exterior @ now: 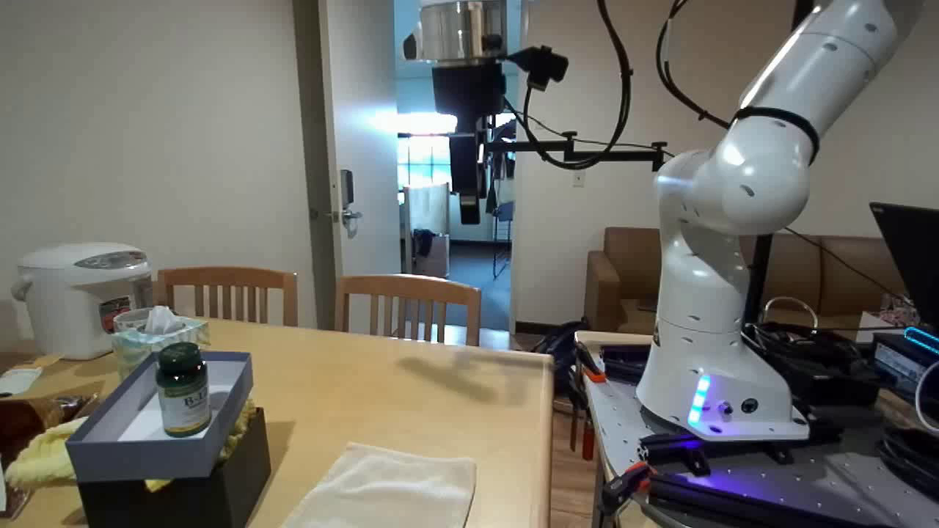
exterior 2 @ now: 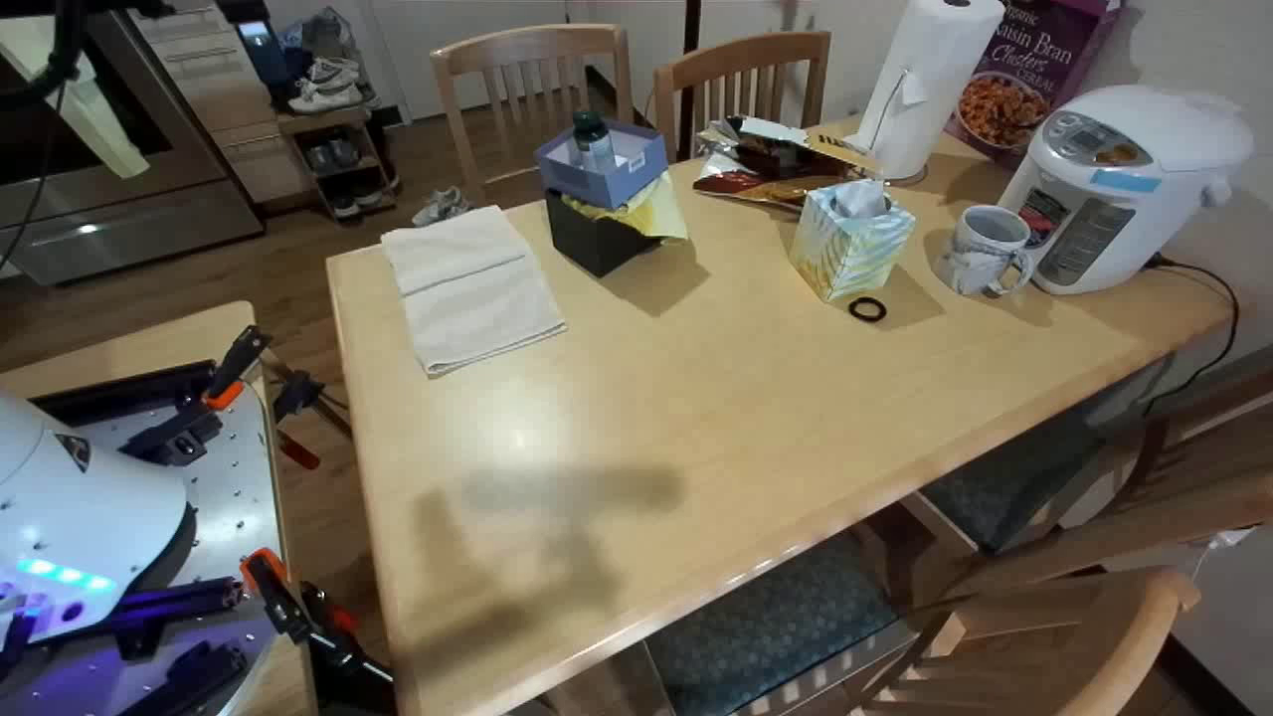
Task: Use the cloth to wipe the table
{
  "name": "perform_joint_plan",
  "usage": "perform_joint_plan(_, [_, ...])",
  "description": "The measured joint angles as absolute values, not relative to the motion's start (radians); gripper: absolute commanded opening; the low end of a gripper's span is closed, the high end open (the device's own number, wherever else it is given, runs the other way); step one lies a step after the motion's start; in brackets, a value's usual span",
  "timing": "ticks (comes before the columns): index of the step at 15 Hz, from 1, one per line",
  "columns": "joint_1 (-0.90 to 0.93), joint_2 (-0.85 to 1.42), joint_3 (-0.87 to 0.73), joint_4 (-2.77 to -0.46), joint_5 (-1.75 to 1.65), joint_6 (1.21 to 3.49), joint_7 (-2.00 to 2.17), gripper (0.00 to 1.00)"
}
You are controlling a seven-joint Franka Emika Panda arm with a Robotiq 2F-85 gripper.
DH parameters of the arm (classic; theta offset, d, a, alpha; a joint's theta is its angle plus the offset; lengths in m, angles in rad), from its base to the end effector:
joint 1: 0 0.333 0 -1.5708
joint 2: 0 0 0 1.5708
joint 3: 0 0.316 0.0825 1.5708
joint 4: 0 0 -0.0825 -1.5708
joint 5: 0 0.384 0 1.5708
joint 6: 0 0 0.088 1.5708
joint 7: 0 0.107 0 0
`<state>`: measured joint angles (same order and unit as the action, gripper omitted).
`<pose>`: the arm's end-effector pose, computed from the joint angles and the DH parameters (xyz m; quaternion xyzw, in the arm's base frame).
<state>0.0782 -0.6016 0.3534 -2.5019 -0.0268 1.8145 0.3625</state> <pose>0.3280 0.1549 0.4671 0.9921 0.0037 -0.0139 0.1243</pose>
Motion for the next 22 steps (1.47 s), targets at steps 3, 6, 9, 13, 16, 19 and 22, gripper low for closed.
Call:
perform_joint_plan(3, [0.078, -0.602, 0.353, -2.502, -0.027, 1.815, 0.363, 1.0])
perform_joint_plan(6, [0.078, -0.602, 0.353, -2.502, -0.027, 1.815, 0.363, 1.0])
perform_joint_plan(9, [0.078, -0.602, 0.353, -2.502, -0.027, 1.815, 0.363, 1.0])
perform_joint_plan(13, [0.078, -0.602, 0.353, -2.502, -0.027, 1.815, 0.363, 1.0])
perform_joint_plan(16, [0.081, -0.602, 0.351, -2.502, -0.028, 1.815, 0.363, 1.0])
perform_joint_plan(19, [0.085, -0.593, 0.335, -2.502, -0.032, 1.834, 0.352, 1.0])
perform_joint_plan(22, [0.09, -0.52, 0.284, -2.503, -0.033, 1.984, 0.236, 1.0])
